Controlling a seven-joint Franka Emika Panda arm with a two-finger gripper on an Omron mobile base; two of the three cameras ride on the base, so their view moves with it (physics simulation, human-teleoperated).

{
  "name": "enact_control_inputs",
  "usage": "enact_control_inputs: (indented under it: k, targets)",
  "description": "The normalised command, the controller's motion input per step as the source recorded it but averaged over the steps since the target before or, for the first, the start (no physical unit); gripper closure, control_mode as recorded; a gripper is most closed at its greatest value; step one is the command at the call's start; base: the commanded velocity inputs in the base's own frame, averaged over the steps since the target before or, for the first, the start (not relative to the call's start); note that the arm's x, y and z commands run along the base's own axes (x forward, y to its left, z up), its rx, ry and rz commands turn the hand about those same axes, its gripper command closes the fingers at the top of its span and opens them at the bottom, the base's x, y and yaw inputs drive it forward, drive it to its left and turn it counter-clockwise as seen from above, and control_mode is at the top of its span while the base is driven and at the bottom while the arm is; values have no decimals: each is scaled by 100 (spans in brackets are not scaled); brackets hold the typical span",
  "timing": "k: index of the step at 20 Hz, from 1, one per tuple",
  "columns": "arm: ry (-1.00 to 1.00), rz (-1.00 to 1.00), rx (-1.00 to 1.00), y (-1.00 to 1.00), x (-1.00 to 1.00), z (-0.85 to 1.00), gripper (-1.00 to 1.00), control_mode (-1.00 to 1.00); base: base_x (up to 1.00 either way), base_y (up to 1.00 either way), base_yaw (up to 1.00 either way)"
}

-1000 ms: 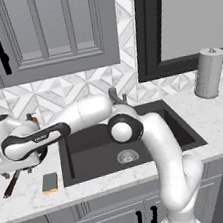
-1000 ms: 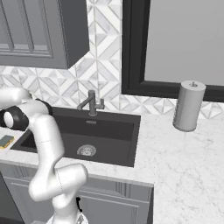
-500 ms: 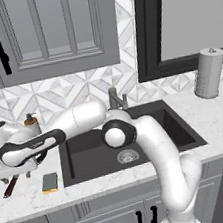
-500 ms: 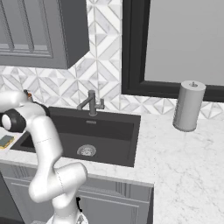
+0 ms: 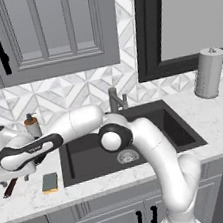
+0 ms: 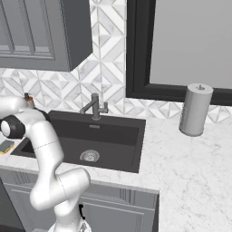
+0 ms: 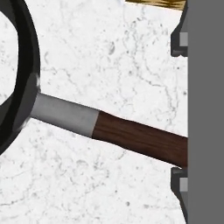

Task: Pick the pan and sponge and place them into the sink. Then turn on the water.

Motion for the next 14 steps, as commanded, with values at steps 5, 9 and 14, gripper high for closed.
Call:
enact_control_inputs:
  k: [5, 9, 14]
  targets:
    - [0, 0, 0, 16, 3, -13, -100, -100, 0, 0, 0]
    - [0, 0, 0, 13, 1, -10, -100, -100, 0, 0, 0]
    - [0, 0, 0, 10, 2, -8, -100, -100, 0, 0, 0]
